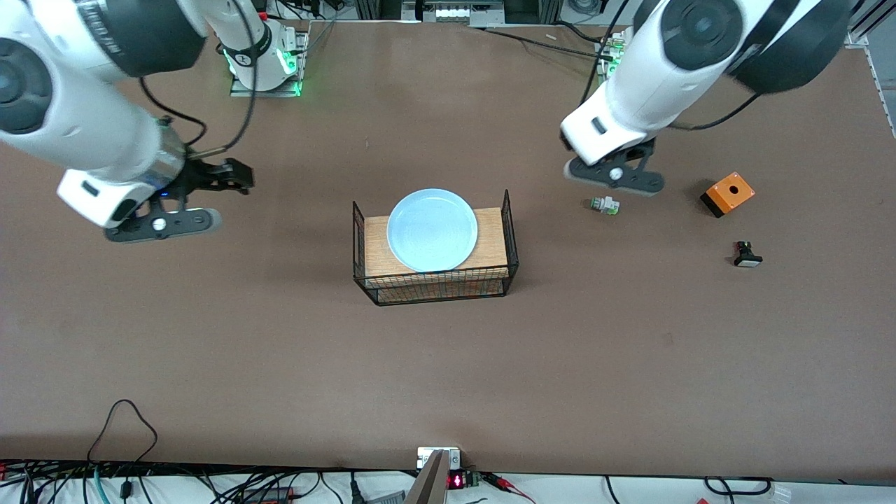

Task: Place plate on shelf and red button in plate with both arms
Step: 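Open the right gripper and withdraw while the left gripper carries the button, then lower the white button onto the plate with the left gripper and release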

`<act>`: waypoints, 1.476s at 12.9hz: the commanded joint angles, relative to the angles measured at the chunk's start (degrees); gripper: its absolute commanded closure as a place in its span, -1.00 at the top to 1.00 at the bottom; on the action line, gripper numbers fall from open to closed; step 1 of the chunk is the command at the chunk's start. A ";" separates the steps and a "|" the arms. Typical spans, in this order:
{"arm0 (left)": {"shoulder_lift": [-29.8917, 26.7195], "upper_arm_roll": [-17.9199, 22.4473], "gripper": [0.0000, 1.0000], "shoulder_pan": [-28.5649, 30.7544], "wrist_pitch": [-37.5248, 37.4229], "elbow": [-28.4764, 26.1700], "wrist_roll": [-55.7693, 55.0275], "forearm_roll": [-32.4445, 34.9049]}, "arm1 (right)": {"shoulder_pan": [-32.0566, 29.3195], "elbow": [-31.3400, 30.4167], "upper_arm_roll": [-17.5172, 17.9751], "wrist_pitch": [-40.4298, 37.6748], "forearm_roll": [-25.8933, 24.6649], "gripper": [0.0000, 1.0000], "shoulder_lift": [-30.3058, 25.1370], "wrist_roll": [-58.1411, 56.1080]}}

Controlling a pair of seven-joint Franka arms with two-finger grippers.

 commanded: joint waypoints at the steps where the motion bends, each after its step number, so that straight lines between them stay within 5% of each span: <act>1: 7.87 0.19 -1.00 -5.40 4.45 5.36 -6.59 0.35 | -5.47 -1.44 0.52 -2.38 -0.03 1.00 -2.38 -3.19; 5: 15.25 0.63 -1.00 -10.59 10.53 11.42 -12.85 0.61 | -5.75 -22.84 0.78 4.28 -2.05 1.00 -15.89 -2.49; 8: 18.77 0.81 -1.00 -11.83 19.04 11.96 -14.08 0.61 | -12.23 -35.79 0.96 10.97 -1.00 1.00 -25.22 -3.71; 16: 26.68 9.24 -1.00 -23.25 24.96 16.08 -16.28 0.52 | -13.58 -38.02 1.40 12.13 0.67 1.00 -29.29 -3.81; 19: 27.74 9.24 -1.00 -23.43 24.96 16.09 -16.02 0.61 | -13.22 -32.33 1.23 7.49 1.64 1.00 -24.21 -4.25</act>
